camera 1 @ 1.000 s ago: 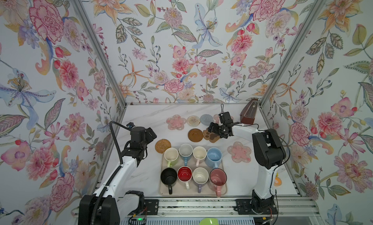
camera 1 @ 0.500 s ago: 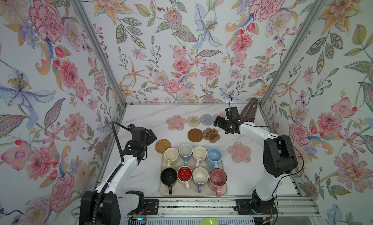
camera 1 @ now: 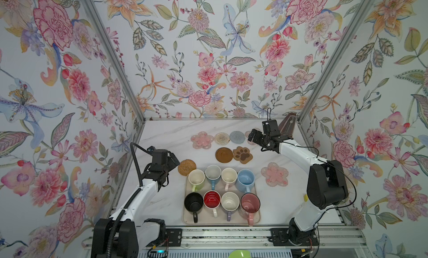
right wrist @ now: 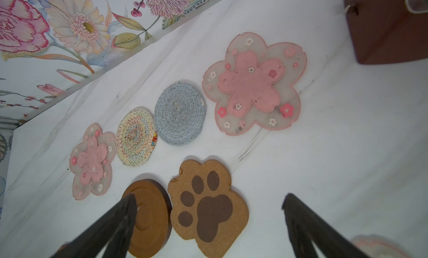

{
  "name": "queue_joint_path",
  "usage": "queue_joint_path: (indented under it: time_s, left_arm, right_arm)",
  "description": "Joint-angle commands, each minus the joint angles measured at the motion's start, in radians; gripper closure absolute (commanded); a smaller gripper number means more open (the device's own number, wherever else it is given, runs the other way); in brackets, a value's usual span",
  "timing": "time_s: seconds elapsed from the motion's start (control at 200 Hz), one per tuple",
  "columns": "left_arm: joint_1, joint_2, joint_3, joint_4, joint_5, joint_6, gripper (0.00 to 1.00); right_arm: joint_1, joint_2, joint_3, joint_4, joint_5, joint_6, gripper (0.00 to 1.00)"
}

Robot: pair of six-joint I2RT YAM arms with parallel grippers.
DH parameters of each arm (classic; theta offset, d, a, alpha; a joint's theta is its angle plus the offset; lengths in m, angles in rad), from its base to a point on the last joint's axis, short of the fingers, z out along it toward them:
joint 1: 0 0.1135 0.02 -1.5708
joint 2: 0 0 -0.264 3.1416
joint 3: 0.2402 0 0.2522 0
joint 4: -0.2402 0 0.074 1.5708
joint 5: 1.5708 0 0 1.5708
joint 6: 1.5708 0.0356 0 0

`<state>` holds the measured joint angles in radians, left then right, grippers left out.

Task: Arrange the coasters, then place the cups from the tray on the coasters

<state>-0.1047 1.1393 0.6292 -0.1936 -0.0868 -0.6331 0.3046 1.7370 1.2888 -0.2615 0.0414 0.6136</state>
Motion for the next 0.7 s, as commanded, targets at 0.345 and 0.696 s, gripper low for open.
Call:
queue_joint_path:
  time_s: [0.345, 0.696]
  left_arm:
    - [0.009, 0.136, -0.023, -0.012, 0.069, -0.081, 0.01]
    - [-0.002, 0.252, -0.082, 0.168, 0.256, -0.261, 0.01]
  right_arm:
    - [-0.007, -0.083, -0.090, 0.005, 0.035, -0.009, 0.01]
    - [-0.038, -0.088, -0.112, 0.016, 0.013, -0.014, 0.01]
